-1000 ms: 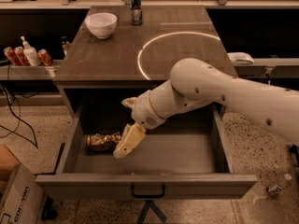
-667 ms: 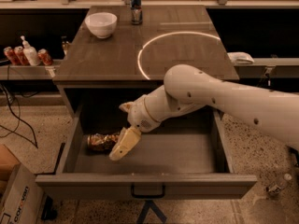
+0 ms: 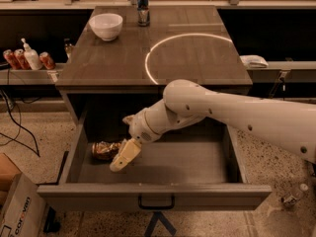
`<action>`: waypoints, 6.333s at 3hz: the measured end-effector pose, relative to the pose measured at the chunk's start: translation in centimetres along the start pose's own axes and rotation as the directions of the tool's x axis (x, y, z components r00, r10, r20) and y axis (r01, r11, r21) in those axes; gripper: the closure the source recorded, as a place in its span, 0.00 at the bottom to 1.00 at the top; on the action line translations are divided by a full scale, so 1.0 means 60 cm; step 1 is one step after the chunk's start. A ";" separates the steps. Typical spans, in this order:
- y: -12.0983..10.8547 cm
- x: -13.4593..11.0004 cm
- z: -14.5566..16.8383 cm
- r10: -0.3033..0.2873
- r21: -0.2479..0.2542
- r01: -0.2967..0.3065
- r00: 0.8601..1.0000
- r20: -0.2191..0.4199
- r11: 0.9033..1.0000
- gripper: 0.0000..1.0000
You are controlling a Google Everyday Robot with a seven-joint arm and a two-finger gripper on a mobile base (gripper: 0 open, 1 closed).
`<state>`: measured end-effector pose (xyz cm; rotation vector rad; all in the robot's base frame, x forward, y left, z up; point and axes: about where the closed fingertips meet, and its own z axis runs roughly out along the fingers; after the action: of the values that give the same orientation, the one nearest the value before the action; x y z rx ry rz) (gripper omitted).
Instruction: Pick orange can from top drawer and place on counter
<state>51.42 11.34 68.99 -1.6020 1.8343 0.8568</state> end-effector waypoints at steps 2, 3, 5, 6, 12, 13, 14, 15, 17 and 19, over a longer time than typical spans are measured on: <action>-0.030 0.028 0.066 0.043 -0.037 -0.044 0.999 -0.010 0.998 0.00; -0.041 0.045 0.089 0.054 -0.060 -0.056 0.998 -0.034 0.997 0.00; -0.030 0.071 0.084 0.065 -0.060 -0.069 0.995 -0.073 0.996 0.50; -0.020 0.075 0.071 0.068 -0.044 -0.071 0.995 -0.073 0.996 0.73; -0.048 -0.169 -0.383 -0.273 0.062 0.269 0.960 0.070 0.961 1.00; -0.116 -0.186 -0.416 -0.238 0.147 0.236 0.971 -0.005 0.961 1.00; -0.182 -0.194 -0.430 -0.170 0.239 0.179 0.984 -0.058 0.954 1.00; -0.248 -0.182 -0.424 -0.075 0.310 0.099 0.993 -0.089 0.946 1.00; -0.340 -0.131 -0.402 0.062 0.374 -0.011 0.990 -0.125 0.927 0.84; -0.362 -0.110 -0.386 0.107 0.353 -0.053 0.985 -0.134 0.934 0.39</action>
Offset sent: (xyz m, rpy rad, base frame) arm 0.0267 0.0261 -0.0619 -0.0096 0.0871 0.0091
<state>73.92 -4.00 86.59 -1.4040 2.0346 0.4172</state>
